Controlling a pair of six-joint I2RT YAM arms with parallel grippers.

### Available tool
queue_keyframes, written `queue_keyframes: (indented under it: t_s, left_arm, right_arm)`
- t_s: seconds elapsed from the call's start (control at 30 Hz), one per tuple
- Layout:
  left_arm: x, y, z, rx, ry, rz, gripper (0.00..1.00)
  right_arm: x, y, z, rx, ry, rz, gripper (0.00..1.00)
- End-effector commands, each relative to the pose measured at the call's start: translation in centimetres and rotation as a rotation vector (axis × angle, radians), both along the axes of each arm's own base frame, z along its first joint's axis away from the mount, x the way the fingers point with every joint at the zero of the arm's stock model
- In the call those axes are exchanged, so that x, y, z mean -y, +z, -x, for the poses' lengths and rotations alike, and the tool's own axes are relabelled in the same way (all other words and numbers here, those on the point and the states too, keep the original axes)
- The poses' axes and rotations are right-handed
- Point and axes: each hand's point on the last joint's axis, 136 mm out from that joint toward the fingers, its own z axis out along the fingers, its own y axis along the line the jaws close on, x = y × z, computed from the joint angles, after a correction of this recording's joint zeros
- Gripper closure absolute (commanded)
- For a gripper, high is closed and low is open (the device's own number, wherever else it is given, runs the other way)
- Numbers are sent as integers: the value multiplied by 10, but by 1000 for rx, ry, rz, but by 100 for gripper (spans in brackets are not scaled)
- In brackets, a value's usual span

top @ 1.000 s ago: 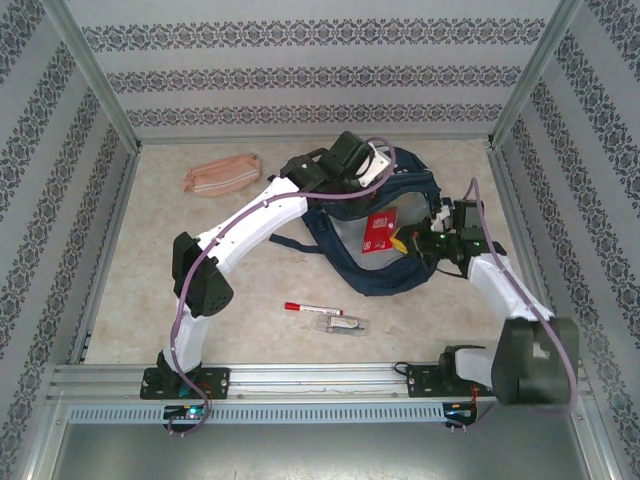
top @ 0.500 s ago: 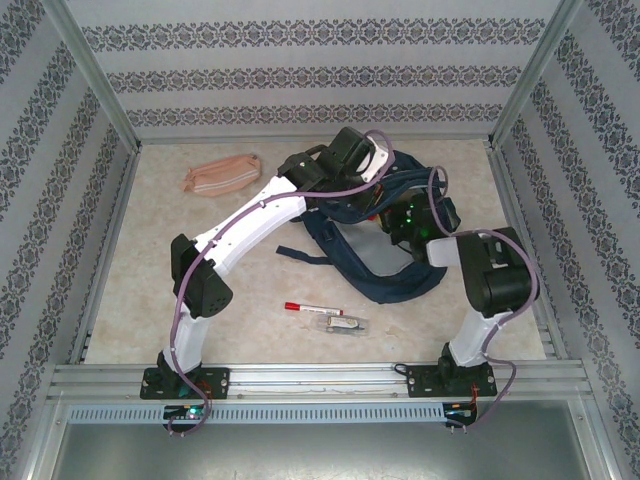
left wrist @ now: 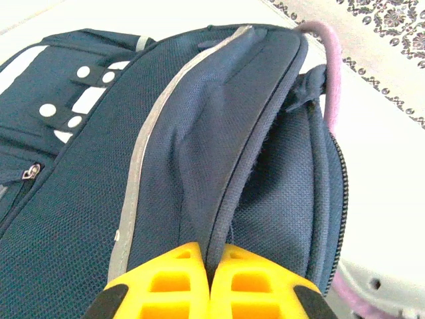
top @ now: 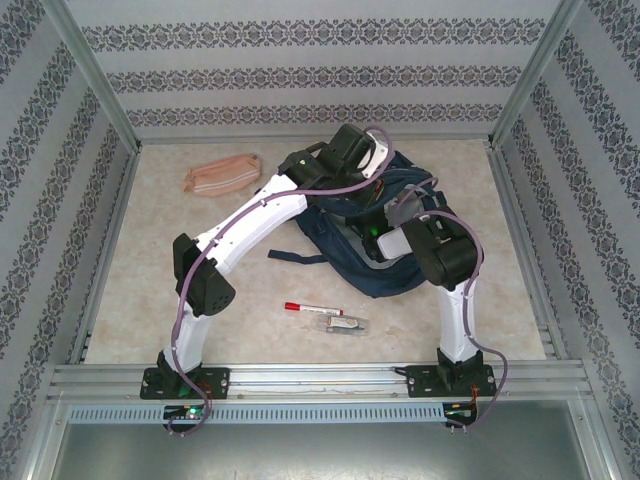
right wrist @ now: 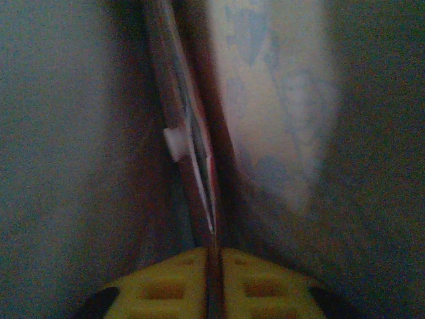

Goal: Pack books, pencil case, and school supplies into a backpack

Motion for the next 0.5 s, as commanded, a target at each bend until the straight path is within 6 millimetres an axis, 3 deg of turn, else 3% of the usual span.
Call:
queue_keyframes:
  t_s: [0.0,0.27,0.47]
  left_arm:
    - [20,41,-4,107,-47,121,100]
    - [-13,15,-35,83,57,64,100]
    - [-30,2,-43,83,100,66,100]
  right_arm:
    - [-8,2,-2,-2,-22,-58,77]
    - [6,4,26,-151,136,-6,55]
    - [13,8,46,-210,240,-22,46]
